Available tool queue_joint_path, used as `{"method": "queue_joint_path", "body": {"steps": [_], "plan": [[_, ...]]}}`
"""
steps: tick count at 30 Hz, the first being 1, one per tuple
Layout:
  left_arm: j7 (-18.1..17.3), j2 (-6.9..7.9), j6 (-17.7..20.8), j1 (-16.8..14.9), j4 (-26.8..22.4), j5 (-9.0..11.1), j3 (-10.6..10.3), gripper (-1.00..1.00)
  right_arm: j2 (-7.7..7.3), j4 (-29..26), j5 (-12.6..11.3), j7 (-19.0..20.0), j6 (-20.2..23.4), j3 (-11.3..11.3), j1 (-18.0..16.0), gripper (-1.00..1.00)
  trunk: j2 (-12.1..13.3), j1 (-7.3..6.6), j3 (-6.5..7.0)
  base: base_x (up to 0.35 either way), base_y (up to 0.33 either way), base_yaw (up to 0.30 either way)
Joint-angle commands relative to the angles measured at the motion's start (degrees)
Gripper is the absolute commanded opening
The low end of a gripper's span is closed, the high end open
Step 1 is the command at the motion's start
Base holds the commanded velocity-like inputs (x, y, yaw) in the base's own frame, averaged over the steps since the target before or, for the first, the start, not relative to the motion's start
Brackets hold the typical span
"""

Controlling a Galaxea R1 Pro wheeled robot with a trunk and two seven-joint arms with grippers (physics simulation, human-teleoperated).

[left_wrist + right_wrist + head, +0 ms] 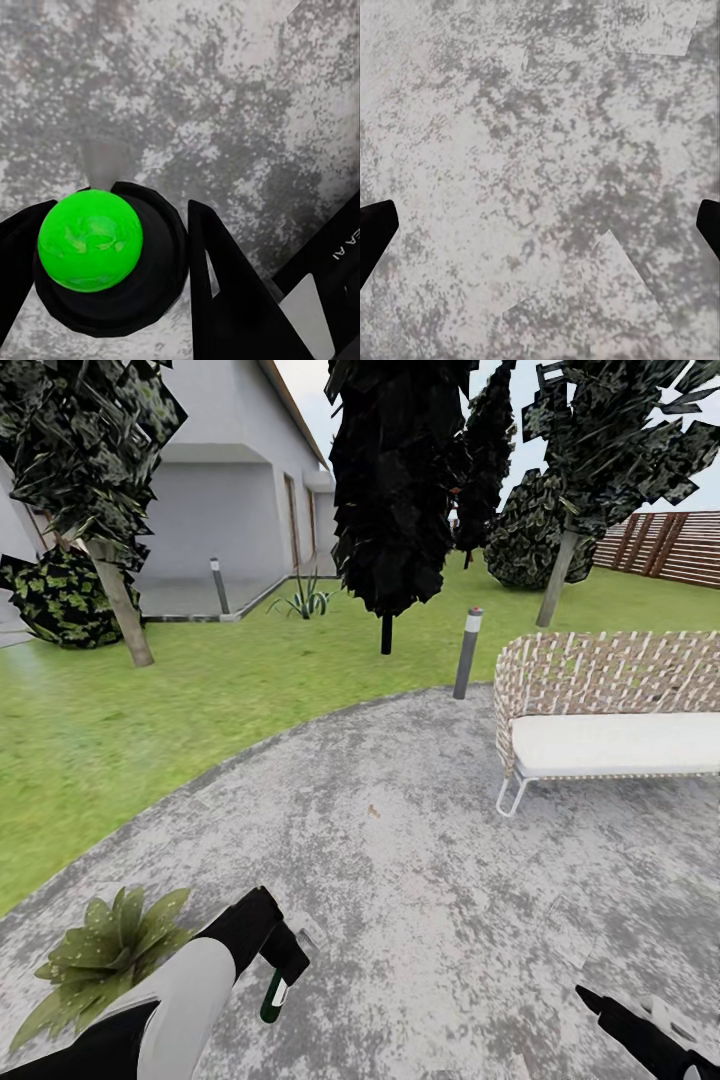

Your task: Pick up the pesticide atomizer in the garden and spray insectifuge to fully cover both potted plants in the garden.

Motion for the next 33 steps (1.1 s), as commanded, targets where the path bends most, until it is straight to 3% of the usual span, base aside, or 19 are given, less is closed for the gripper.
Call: {"method": "queue_joint_path", "body": {"steps": [1,2,3,6,10,12,13,14,15,19,21,25,27,28,30,31,32,33], "plan": [[-0.3,-0.04,-0.1,0.0,-0.1,-0.3,0.4,-1.0,0.0,-0.1,0.6,0.5,0.3,-0.5,-0.1,1.0,0.0,-0.01,-0.05,0.0,0.0,-0.003],[-0.3,0.0,-0.9,0.0,-0.1,-0.3,0.4,-1.0,0.02,-0.1,0.6,0.5,0.3,-0.5,-0.1,1.0,0.0,-0.01,-0.05,0.0,0.0,-0.002],[-0.4,0.91,-6.9,0.0,-0.1,-0.3,0.4,-1.0,0.1,-0.2,1.0,0.6,0.3,-0.2,-0.1,1.0,0.0,-0.01,-0.05,0.0,0.0,0.0],[-0.8,1.91,-12.4,0.0,0.0,-0.2,0.4,-1.0,0.03,-0.4,1.1,0.8,0.3,0.3,-0.1,1.0,0.0,-0.01,-0.05,0.0,0.0,0.0],[-1.0,2.54,-14.3,0.0,0.2,-0.2,0.4,-1.0,0.02,-0.8,1.2,0.9,0.3,1.7,-0.1,1.0,0.0,-0.01,-0.05,0.0,0.0,0.0],[-1.3,2.64,-14.6,0.0,0.3,-0.3,0.5,-1.0,-0.03,-1.2,1.2,1.0,0.4,6.8,-0.1,1.0,0.0,-0.01,-0.05,0.0,0.0,0.0],[-1.9,2.68,-14.7,0.0,0.3,-0.3,0.5,-1.0,-0.08,-2.1,1.2,1.0,0.4,10.2,-0.1,1.0,0.0,-0.01,-0.05,0.0,0.0,0.0],[-3.0,2.73,-15.4,0.0,0.3,-0.3,0.6,-1.0,-0.11,-4.2,1.2,1.0,0.4,15.2,-0.1,1.0,0.0,-0.01,-0.05,0.0,0.0,0.0],[-3.7,2.78,-16.4,0.0,0.3,-0.3,0.6,-1.0,-0.12,-6.2,1.2,1.1,0.4,18.3,-0.1,1.0,0.0,-0.01,-0.05,0.0,0.0,0.0],[-5.8,3.2,-23.5,0.0,1.8,-0.4,0.6,-1.0,-0.09,-17.2,1.1,3.2,0.5,28.9,-0.1,1.0,0.0,-0.01,-0.05,0.0,0.0,0.0],[-6.1,3.66,-25.4,0.1,3.6,-0.4,0.6,-1.0,-0.08,-21.2,1.1,7.2,0.8,31.6,-0.1,1.0,0.0,-0.01,-0.05,0.0,0.0,0.0],[-6.4,4.81,-29.0,0.1,6.0,-0.5,0.6,-1.0,0.03,-24.6,1.1,22.4,1.1,35.9,-0.1,1.0,0.0,-0.01,-0.05,0.0,0.0,0.0],[-7.1,4.91,-30.0,0.1,6.2,-0.6,0.6,-1.0,0.11,-24.9,1.1,28.1,1.1,38.2,-0.1,1.0,0.0,-0.01,-0.05,0.0,0.0,0.0],[-8.1,5.07,-30.7,0.1,6.3,-0.7,0.5,-1.0,0.24,-25.0,1.1,31.9,1.2,41.0,-0.1,1.0,0.0,-0.01,-0.05,0.0,0.0,0.0],[-9.2,5.41,-32.1,0.1,6.3,-0.9,0.4,-1.0,0.36,-25.1,1.1,33.5,1.2,44.5,-0.1,1.0,0.0,-0.01,-0.05,0.0,0.0,0.0],[-10.8,5.79,-33.6,0.1,6.3,-1.0,0.3,-1.0,0.42,-25.2,1.1,34.1,1.3,48.2,-0.1,1.0,0.0,-0.01,-0.05,0.0,0.0,0.0],[-11.9,5.91,-34.2,0.1,6.3,-1.0,0.3,-1.0,0.43,-25.2,1.2,34.3,1.5,49.8,-0.2,-1.0,0.0,-0.01,-0.05,0.0,0.0,0.0],[-13.2,6.01,-34.7,0.1,6.2,-1.1,0.2,-1.0,0.45,-25.3,1.2,34.4,2.3,51.5,-0.3,-1.0,0.0,-0.01,-0.05,0.0,0.0,0.0]]}}
